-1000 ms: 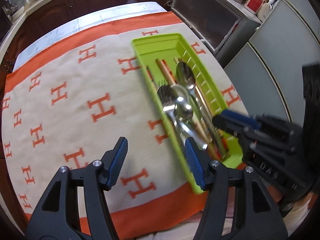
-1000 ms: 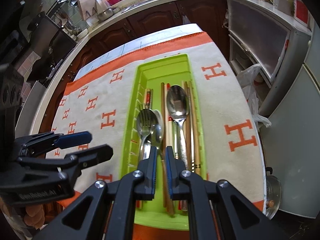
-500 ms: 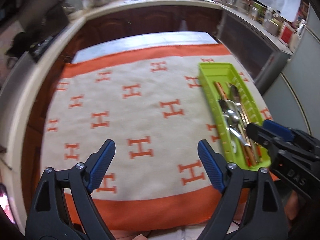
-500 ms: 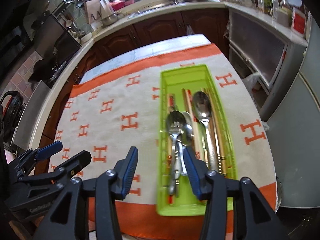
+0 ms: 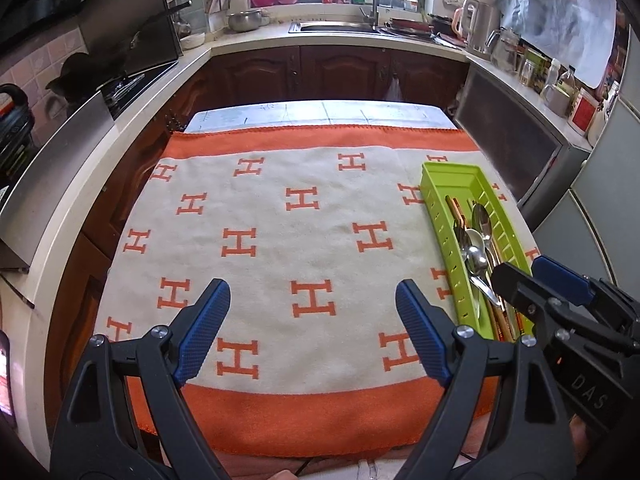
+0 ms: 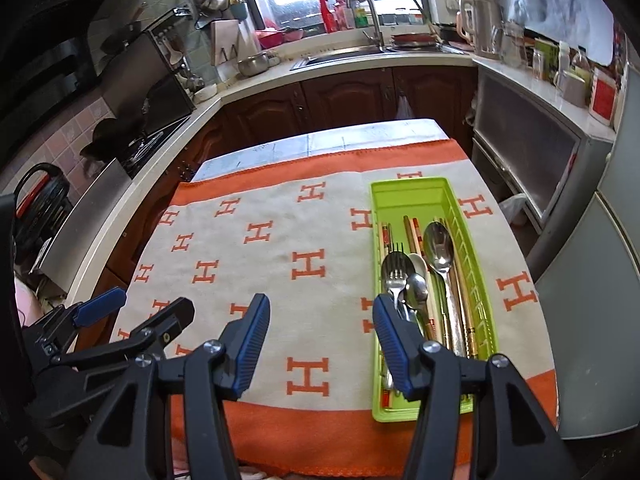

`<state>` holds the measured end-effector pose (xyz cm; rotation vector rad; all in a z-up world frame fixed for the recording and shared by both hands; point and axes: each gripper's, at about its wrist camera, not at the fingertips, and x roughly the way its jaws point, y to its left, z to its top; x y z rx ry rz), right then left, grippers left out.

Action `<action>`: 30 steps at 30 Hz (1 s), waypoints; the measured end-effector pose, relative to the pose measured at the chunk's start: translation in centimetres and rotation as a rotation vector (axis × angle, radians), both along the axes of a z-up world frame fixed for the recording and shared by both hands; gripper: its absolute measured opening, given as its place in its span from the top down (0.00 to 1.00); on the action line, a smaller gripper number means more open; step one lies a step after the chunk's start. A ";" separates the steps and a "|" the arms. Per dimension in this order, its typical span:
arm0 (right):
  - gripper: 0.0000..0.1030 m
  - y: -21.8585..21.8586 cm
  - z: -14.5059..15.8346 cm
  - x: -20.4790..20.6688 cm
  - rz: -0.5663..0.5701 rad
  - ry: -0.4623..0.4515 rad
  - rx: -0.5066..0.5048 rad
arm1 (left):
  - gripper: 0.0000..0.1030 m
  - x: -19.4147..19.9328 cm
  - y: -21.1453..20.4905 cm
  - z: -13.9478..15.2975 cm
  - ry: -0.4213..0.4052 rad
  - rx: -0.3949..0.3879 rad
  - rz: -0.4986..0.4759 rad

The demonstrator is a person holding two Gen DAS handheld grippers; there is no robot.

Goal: Organize utensils

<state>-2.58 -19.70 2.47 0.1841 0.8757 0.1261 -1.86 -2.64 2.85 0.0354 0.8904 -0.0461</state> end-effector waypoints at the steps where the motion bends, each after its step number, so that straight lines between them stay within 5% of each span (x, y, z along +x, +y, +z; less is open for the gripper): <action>1: 0.48 0.2 0.0 -0.1 0.002 -0.001 -0.003 | 0.19 -0.1 0.1 0.0 -0.003 -0.001 0.001; 30: 0.48 1.4 -0.2 -0.1 0.004 0.002 0.002 | 0.19 -0.4 1.3 0.1 -0.038 -0.001 0.029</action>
